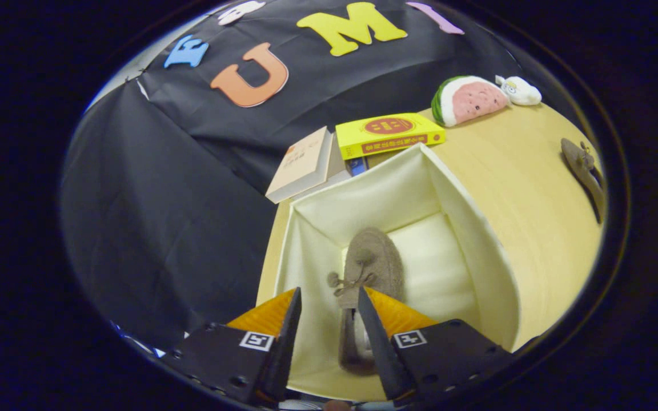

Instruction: Open the storage box then place both shoes into the box .Put the left shoe in first, then the right shoe, with the right side of both shoes facing outward in a uniform manner.

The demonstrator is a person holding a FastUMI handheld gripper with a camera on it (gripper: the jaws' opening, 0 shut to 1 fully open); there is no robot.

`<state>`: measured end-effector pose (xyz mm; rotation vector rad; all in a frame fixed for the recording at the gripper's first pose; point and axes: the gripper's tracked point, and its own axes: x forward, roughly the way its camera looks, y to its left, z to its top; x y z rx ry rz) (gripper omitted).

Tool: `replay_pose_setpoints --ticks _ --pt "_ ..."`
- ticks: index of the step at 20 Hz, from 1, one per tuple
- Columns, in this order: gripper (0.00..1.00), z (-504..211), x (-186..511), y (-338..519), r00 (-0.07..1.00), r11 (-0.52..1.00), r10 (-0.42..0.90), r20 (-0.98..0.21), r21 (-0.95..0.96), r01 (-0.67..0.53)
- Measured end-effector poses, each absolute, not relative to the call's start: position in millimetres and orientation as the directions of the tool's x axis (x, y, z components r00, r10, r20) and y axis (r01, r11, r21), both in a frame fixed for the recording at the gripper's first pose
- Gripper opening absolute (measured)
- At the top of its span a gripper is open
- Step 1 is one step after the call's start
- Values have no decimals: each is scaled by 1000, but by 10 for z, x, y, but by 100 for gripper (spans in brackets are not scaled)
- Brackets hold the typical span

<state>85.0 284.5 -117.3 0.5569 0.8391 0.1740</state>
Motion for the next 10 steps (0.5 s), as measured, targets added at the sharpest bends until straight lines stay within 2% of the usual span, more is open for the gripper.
replay_pose_setpoints --ticks 2,4,7,10 --pt "78 -1035 828 2791 689 868 351 -634 497 15" --pt "87 -916 789 2719 710 886 347 -613 463 -34" --pt "94 -743 721 2545 738 906 335 -585 416 -82" --pt "94 -551 691 2283 780 934 304 -547 332 -131"
